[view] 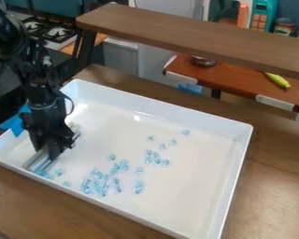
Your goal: Sweep into pile
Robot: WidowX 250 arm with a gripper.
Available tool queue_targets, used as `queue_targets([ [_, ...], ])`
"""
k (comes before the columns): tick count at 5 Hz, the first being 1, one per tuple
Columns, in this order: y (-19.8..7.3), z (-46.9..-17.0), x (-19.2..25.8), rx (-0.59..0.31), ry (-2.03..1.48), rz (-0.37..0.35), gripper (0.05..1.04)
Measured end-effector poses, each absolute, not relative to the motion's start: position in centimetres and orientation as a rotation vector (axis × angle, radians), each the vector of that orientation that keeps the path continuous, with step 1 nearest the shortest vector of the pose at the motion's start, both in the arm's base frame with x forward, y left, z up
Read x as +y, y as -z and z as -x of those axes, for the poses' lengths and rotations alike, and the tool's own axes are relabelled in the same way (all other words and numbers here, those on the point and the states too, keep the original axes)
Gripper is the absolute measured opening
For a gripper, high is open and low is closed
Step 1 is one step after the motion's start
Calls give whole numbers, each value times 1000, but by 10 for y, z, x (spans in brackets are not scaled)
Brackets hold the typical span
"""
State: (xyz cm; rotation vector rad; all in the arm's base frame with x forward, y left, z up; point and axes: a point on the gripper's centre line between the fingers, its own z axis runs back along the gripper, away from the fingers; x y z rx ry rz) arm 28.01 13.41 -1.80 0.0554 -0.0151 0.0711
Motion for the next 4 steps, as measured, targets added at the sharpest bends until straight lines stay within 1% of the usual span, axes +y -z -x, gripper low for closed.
queue_targets([
  [1, 19, -285, 113, -9, -92, -29, 372],
  [2, 19, -286, 90, 19, -98, 18, 372],
  [4, 17, -285, 36, 42, -75, 110, 372],
])
